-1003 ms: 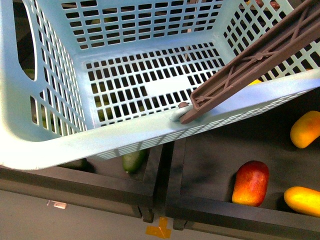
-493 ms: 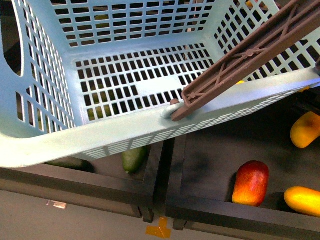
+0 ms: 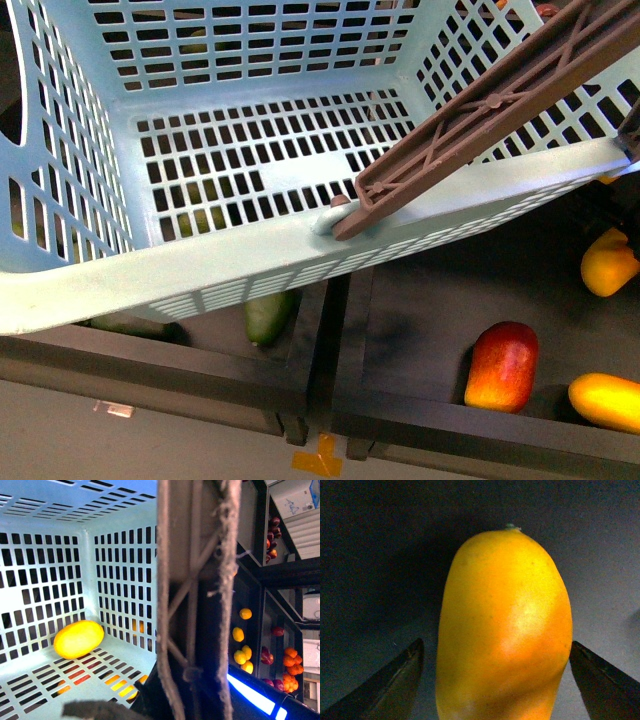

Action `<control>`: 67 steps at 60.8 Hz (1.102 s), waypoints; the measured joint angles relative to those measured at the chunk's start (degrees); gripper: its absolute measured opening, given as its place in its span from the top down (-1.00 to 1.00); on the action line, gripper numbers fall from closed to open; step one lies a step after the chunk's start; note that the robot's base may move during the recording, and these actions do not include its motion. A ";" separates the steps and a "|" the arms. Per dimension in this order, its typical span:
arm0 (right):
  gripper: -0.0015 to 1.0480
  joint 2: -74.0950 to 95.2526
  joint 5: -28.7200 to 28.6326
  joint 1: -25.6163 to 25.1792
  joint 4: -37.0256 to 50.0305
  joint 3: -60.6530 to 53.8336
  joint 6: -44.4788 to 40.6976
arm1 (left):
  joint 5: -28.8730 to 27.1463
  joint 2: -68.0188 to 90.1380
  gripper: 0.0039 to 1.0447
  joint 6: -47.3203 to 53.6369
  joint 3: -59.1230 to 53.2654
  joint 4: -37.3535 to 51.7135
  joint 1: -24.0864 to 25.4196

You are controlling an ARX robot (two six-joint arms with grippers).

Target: Pick lemon and mango into basket

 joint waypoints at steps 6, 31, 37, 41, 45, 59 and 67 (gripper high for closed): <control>-0.28 0.13 -0.33 0.00 0.24 -0.83 0.17 | 0.11 0.00 0.91 -0.02 0.00 0.00 0.00; -0.11 -16.39 -6.84 -0.83 11.10 -17.97 -5.68 | 0.04 0.00 0.91 0.00 0.00 0.00 0.00; -0.11 -29.18 -10.54 -0.94 13.09 -24.24 -10.62 | 0.13 0.00 0.91 0.00 0.00 0.00 0.00; -0.11 -37.24 -13.14 -0.92 12.63 -27.28 -13.51 | 0.13 0.00 0.91 -0.02 0.00 0.00 0.00; -0.11 -43.69 -15.65 -0.87 11.23 -29.27 -15.65 | 0.11 0.00 0.91 0.00 0.00 0.00 0.00; -0.11 -66.40 -19.80 1.16 3.30 -32.63 -22.91 | 0.11 0.00 0.91 0.00 0.00 0.00 0.00; -0.11 -74.58 -18.56 5.55 0.61 -32.63 -22.60 | 0.07 0.00 0.91 0.00 0.00 0.00 0.00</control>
